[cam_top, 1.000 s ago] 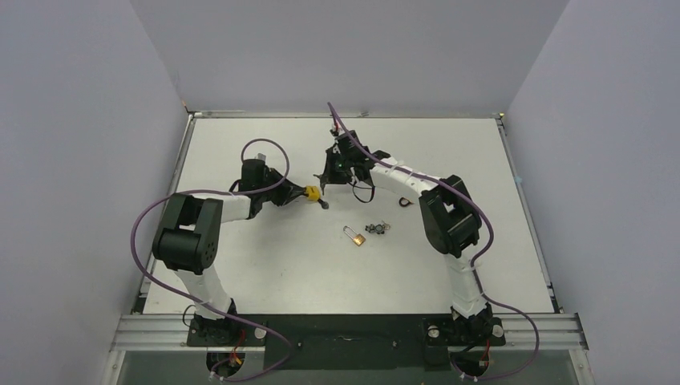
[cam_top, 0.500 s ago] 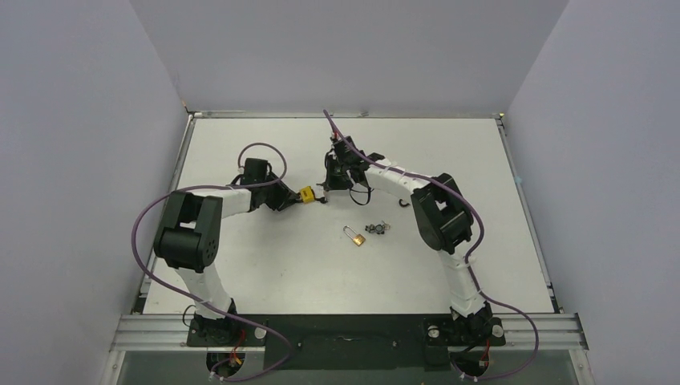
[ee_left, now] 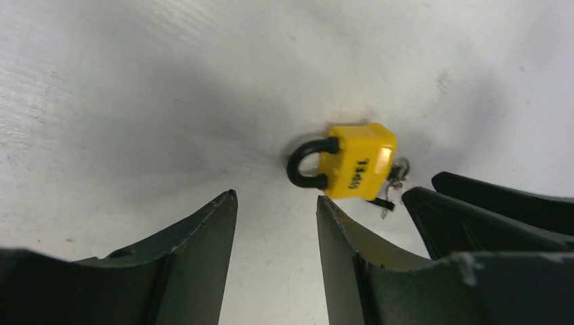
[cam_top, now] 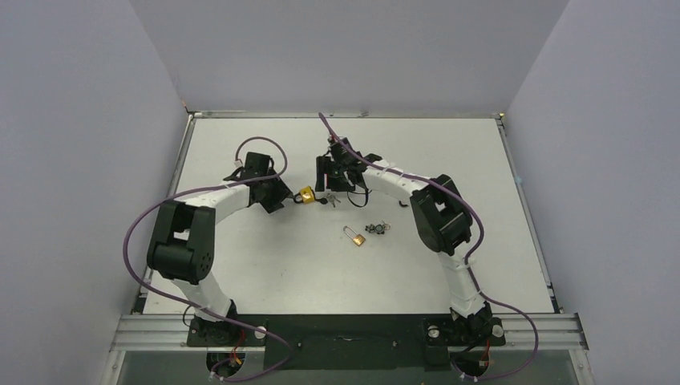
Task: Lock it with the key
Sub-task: Place the lock at the center of the board, then reset both arms
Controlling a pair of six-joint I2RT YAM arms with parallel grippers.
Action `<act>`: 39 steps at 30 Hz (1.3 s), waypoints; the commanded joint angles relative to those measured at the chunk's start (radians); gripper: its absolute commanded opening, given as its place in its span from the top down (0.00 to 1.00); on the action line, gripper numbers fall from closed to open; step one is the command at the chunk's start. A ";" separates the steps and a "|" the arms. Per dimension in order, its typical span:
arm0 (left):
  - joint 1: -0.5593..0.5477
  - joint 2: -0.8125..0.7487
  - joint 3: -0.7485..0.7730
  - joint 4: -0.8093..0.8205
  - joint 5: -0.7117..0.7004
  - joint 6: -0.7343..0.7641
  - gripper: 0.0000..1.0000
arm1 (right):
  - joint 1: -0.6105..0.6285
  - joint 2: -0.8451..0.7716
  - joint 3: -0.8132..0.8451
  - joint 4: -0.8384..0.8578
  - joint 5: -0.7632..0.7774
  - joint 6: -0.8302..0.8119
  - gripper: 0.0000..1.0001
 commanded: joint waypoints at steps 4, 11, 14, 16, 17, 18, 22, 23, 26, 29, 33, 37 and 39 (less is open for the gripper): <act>-0.128 -0.230 0.152 -0.141 -0.118 0.215 0.52 | 0.006 -0.288 -0.056 0.002 0.108 -0.032 0.22; -0.307 -0.372 0.255 -0.197 -0.141 0.386 0.50 | -0.001 -0.597 -0.211 0.020 0.204 -0.035 0.18; -0.374 -0.431 0.278 -0.217 -0.171 0.432 0.46 | -0.004 -0.743 -0.274 0.021 0.230 -0.038 0.17; -0.425 -0.467 0.289 -0.217 -0.202 0.463 0.46 | -0.004 -0.823 -0.307 0.013 0.249 -0.043 0.16; -0.455 -0.478 0.290 -0.215 -0.209 0.478 0.45 | -0.005 -0.875 -0.328 0.008 0.260 -0.045 0.15; -0.464 -0.493 0.292 -0.216 -0.215 0.482 0.45 | -0.008 -0.898 -0.341 0.006 0.264 -0.047 0.15; -0.491 -0.526 0.315 -0.236 -0.225 0.492 0.45 | -0.015 -1.037 -0.414 0.002 0.299 -0.048 0.13; -0.492 -0.531 0.318 -0.243 -0.226 0.494 0.44 | -0.018 -1.079 -0.438 0.001 0.313 -0.047 0.13; -0.498 -0.548 0.339 -0.265 -0.227 0.500 0.44 | -0.023 -1.145 -0.482 0.002 0.332 -0.036 0.12; -0.499 -0.556 0.346 -0.281 -0.226 0.500 0.44 | -0.028 -1.188 -0.502 -0.002 0.339 -0.034 0.11; -0.500 -0.575 0.324 -0.264 -0.241 0.498 0.44 | -0.032 -1.212 -0.513 -0.014 0.340 -0.036 0.11; -0.500 -0.580 0.313 -0.264 -0.242 0.496 0.44 | -0.036 -1.224 -0.516 -0.016 0.336 -0.032 0.11; -0.500 -0.578 0.316 -0.268 -0.240 0.495 0.44 | -0.036 -1.226 -0.516 -0.015 0.329 -0.032 0.11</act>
